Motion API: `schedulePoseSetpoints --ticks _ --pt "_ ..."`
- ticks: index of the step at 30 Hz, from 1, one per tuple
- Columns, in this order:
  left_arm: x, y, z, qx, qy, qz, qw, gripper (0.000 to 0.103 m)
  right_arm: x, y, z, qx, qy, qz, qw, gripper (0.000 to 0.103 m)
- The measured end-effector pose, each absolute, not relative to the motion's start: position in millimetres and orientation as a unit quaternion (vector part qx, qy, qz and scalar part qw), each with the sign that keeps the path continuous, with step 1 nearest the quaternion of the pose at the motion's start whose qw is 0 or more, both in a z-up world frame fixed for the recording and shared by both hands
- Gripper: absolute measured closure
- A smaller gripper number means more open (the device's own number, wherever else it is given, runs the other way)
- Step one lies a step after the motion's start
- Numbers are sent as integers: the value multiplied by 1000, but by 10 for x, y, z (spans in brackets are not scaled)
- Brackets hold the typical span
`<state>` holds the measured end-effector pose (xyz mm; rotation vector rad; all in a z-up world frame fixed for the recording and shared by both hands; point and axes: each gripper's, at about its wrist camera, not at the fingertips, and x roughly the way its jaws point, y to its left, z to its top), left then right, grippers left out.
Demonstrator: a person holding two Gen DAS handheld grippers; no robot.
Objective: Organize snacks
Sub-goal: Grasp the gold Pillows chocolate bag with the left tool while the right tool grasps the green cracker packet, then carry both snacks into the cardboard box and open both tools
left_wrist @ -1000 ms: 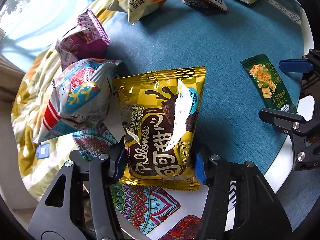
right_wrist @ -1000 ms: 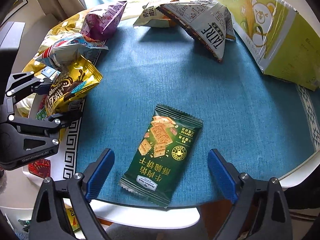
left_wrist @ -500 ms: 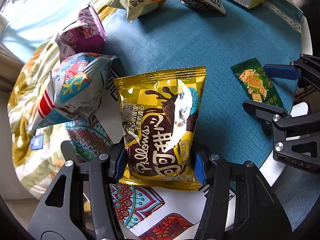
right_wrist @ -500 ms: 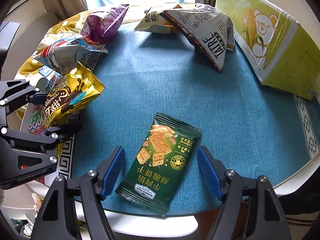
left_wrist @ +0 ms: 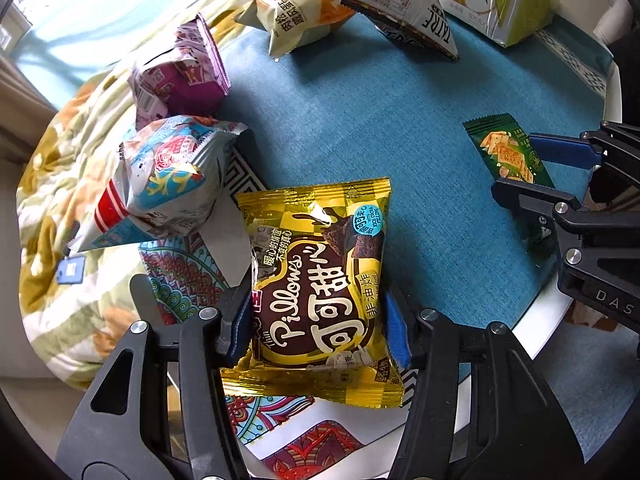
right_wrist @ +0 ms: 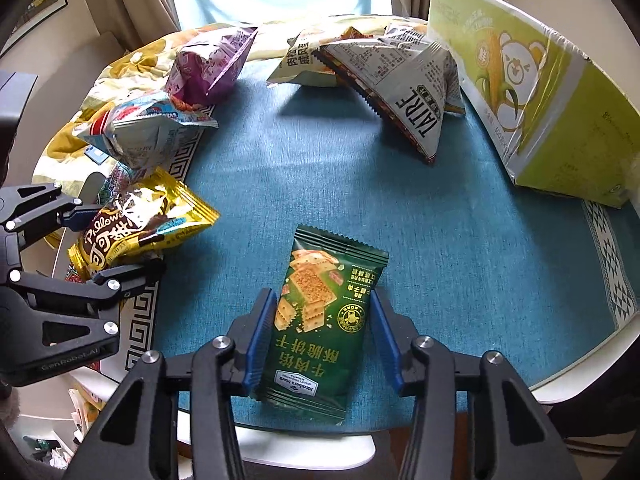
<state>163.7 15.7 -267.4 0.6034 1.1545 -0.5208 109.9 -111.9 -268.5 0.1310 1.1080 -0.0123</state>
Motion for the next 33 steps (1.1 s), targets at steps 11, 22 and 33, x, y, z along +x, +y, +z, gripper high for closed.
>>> schedulePoseSetpoints --ticks 11,22,33 --pt "1656 271 -2517 212 548 -240 773 59 1106 -1227 -2391 67 500 -21 863 60" --pt "1707 211 -1977 155 523 -264 796 60 1040 -1367 -2096 73 473 -31 877 60" --pt "1988 -571 -1057 137 442 -281 841 60 1123 -1967 -1243 84 407 -48 908 60"
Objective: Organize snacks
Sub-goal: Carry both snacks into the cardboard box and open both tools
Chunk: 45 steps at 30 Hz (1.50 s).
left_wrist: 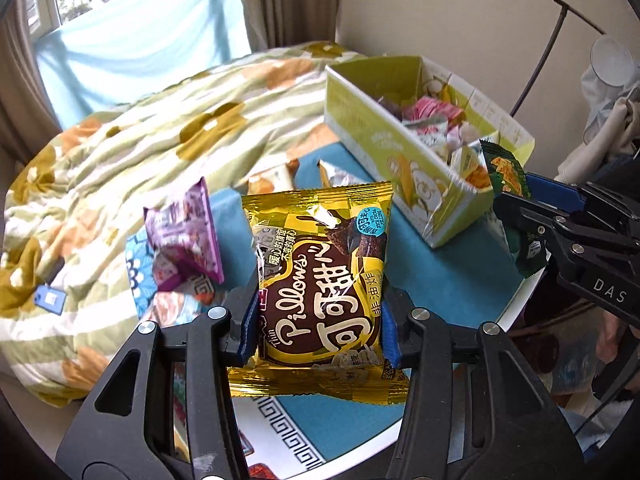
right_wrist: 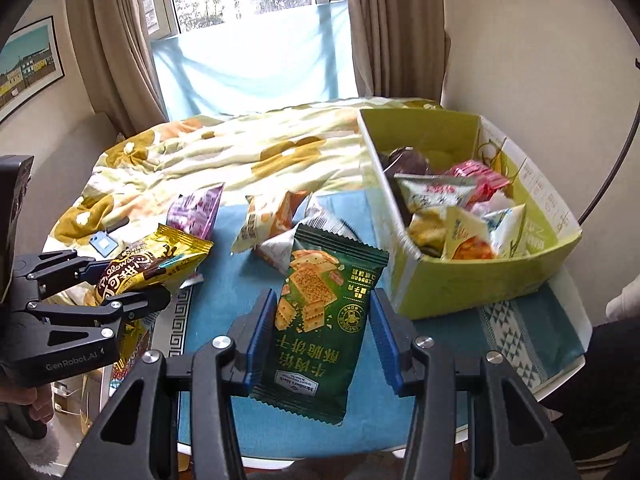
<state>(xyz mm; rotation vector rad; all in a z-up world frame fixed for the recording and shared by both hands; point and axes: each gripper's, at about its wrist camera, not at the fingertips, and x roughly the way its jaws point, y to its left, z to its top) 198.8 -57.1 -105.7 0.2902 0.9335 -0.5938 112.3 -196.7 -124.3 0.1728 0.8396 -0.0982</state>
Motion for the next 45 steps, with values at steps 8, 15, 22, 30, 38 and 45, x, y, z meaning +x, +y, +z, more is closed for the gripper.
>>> schedulePoseSetpoints --ticks 8,15,22,30,38,45 --pt "2356 -1577 -694 90 416 -278 861 60 1378 -2910 -741 84 371 -44 924 60" --pt "2819 -2561 -785 64 426 -262 864 60 1796 -3832 -628 78 366 -23 927 60" --pt "3015 -3086 -1120 58 471 -221 852 55 2152 -4435 -755 72 387 2 919 60" --pt "2725 -2917 -1235 64 484 -179 854 5 2357 -4761 -1026 98 413 25 905 60" --pt "2595 -2716 -1226 52 473 -144 868 5 2406 -4881 -1126 111 423 45 898 60" --pt "2532 -2636 -1204 42 473 -120 872 5 2664 -4796 -1219 90 445 81 887 59"
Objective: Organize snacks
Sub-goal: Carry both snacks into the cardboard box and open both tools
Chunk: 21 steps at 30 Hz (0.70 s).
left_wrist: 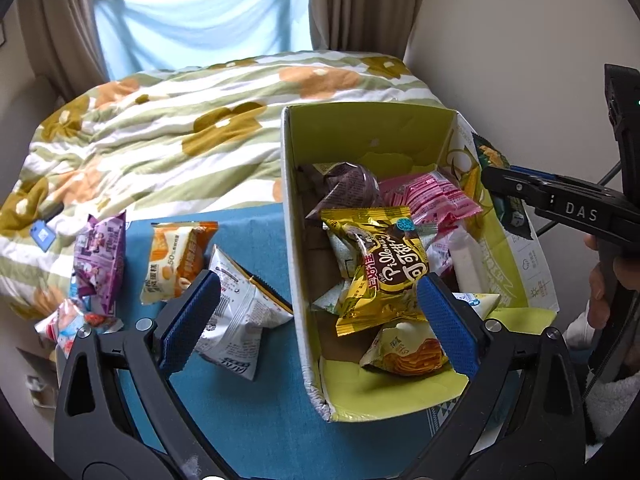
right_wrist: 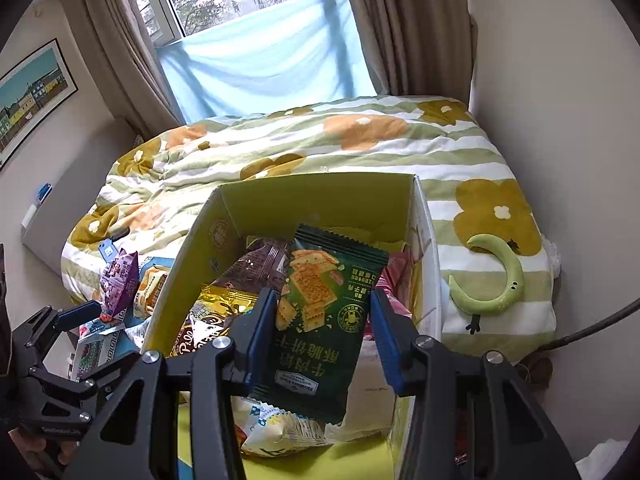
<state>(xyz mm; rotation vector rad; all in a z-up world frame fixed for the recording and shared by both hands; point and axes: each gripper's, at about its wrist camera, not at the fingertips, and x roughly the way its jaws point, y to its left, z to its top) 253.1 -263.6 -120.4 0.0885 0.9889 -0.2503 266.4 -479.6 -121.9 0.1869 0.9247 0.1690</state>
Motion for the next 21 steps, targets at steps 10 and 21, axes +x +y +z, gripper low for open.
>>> schedulePoseSetpoints --ticks 10,21 --pt "2433 -2513 -1237 36 478 -91 873 5 2715 -4707 -1491 100 464 101 874 16" --pt "2313 -2524 -1111 56 464 -88 880 5 2448 -4815 -1394 107 438 86 888 2"
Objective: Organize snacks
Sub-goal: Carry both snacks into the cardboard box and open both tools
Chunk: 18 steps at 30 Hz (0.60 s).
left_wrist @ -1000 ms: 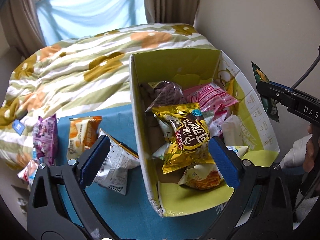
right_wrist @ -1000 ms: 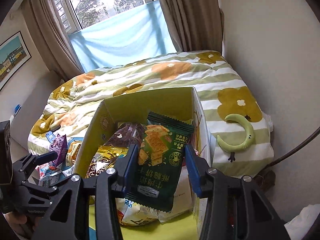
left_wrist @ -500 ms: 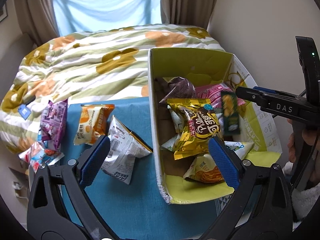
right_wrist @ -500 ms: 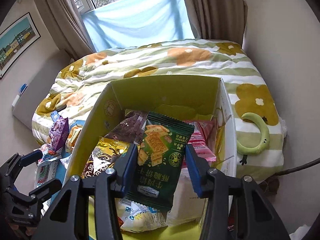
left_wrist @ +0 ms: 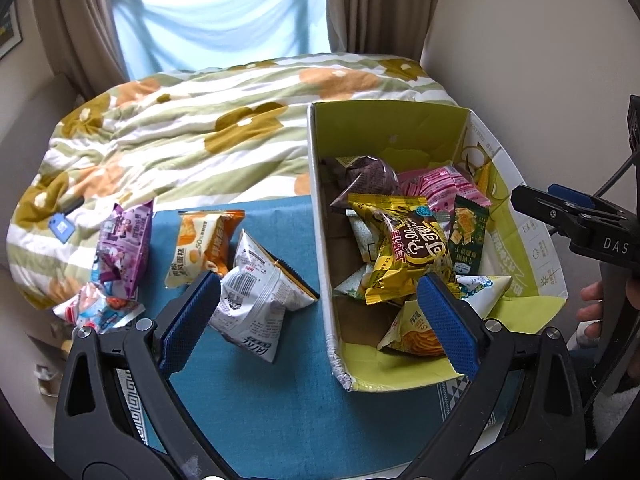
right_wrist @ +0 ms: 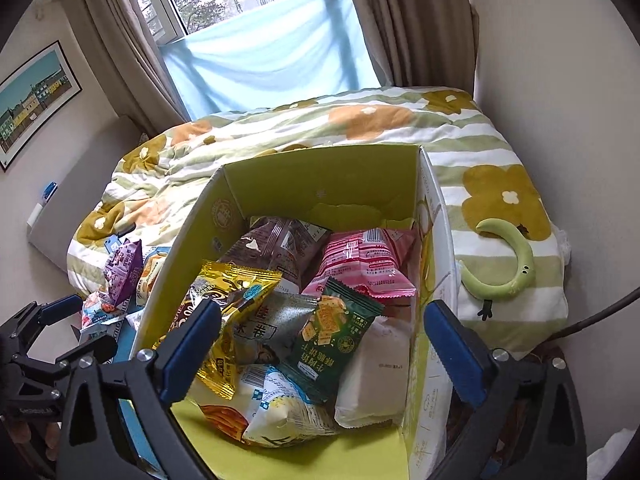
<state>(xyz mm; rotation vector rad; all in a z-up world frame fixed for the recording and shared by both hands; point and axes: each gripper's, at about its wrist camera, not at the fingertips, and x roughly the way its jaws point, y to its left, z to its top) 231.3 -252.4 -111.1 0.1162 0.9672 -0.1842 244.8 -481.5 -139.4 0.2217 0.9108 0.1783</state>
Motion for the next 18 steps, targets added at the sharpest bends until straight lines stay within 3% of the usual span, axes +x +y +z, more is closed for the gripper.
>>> schedulePoseSetpoints --ticks 10,18 --pt "2020 -2289 -853 47 445 -74 891 5 2238 -4709 -1076 93 407 85 905 2" --pt "1878 -1683 -686 29 430 -64 900 5 2091 -4425 -813 84 377 85 919 2"
